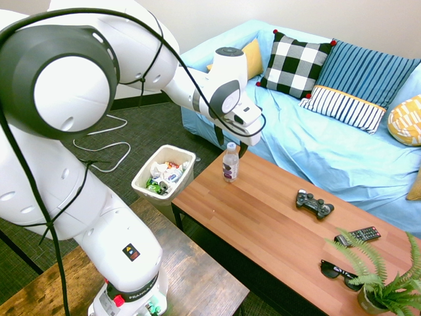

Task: Throw the bottle in the trash bin

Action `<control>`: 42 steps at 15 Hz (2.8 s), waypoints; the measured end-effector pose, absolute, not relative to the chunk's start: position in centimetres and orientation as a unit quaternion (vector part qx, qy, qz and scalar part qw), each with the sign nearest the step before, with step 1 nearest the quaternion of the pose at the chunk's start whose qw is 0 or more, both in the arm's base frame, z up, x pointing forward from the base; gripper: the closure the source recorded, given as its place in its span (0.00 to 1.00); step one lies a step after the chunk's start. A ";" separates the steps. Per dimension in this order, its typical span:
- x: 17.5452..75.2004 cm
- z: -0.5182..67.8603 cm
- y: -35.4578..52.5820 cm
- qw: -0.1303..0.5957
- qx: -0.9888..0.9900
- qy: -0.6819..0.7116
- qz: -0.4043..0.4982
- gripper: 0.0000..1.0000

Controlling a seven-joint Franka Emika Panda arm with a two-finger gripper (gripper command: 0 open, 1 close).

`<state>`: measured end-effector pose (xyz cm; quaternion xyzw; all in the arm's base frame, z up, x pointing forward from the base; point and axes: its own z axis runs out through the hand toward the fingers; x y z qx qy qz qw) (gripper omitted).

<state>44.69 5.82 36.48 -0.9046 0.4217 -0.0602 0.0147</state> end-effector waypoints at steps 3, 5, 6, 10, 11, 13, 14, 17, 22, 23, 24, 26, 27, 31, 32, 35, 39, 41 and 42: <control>46.8 36.0 8.1 -0.001 -0.897 0.434 -0.084 0.00; 48.1 34.9 9.8 -0.014 -0.895 0.437 -0.088 0.00; 48.8 34.1 10.8 -0.019 -0.895 0.438 -0.087 0.00; 51.5 30.4 12.7 -0.028 -0.893 0.442 -0.081 0.00; 52.0 29.4 12.9 -0.031 -0.892 0.445 -0.079 0.00; 52.9 27.4 13.2 -0.039 -0.890 0.448 -0.073 0.00; 53.4 26.4 13.3 -0.041 -0.890 0.450 -0.070 0.00; 54.9 24.4 13.2 -0.044 -0.887 0.454 -0.069 1.00; 55.5 24.0 13.2 -0.043 -0.883 0.463 -0.065 1.00; 55.5 23.9 13.2 -0.044 -0.882 0.464 -0.063 1.00; 55.5 23.9 13.1 -0.044 -0.882 0.466 -0.061 1.00; 55.4 23.8 13.2 -0.045 -0.880 0.468 -0.057 1.00; 55.4 23.8 13.2 -0.046 -0.880 0.469 -0.056 1.00; 55.3 23.8 13.6 -0.050 -0.881 0.467 -0.053 1.00; 55.3 23.9 13.5 -0.051 -0.881 0.467 -0.053 1.00; 55.3 23.9 13.5 -0.053 -0.880 0.469 -0.051 1.00; 55.4 24.1 13.5 -0.049 -0.881 0.468 -0.049 1.00; 55.3 25.0 14.3 -0.044 -0.884 0.461 -0.055 1.00; 55.2 26.2 15.5 -0.041 -0.889 0.453 -0.062 1.00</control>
